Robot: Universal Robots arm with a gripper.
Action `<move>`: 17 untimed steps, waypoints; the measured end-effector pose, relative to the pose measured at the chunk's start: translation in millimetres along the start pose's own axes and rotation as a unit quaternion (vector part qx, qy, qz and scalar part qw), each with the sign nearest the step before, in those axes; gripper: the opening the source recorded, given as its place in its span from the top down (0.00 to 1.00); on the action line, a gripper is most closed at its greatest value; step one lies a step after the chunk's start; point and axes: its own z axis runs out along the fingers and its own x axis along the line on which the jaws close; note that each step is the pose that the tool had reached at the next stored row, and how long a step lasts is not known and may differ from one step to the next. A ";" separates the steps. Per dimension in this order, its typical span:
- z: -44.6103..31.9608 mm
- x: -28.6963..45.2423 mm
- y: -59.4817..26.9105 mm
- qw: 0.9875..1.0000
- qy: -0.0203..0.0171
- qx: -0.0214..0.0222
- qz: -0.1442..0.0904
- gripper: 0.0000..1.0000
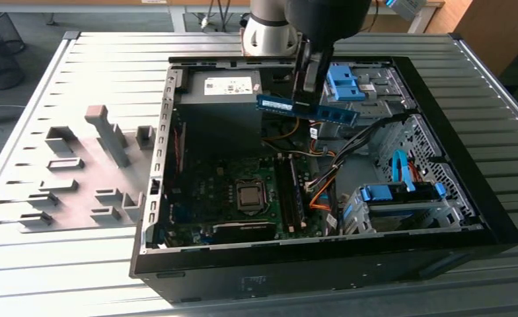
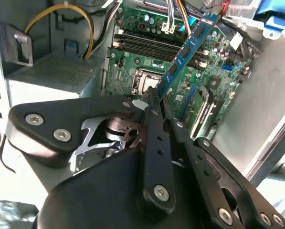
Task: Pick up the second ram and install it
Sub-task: 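Insert the second ram into the second slot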
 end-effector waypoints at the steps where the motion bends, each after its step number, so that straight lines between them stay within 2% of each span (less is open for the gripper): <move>1: 0.4 0.0 0.0 1.000 0.000 0.000 0.009 0.86; 4: 1.7 0.1 0.0 0.999 -0.001 0.001 0.037 0.86; 9: 3.7 0.1 -0.1 0.997 -0.002 0.003 0.076 0.86; 12: 6.1 0.1 -0.1 0.995 -0.002 0.003 0.101 0.86; 14: 8.0 -0.5 -0.1 0.994 -0.003 0.004 0.111 0.86; 17: 10.3 -0.6 -0.2 0.991 -0.003 0.004 0.134 0.86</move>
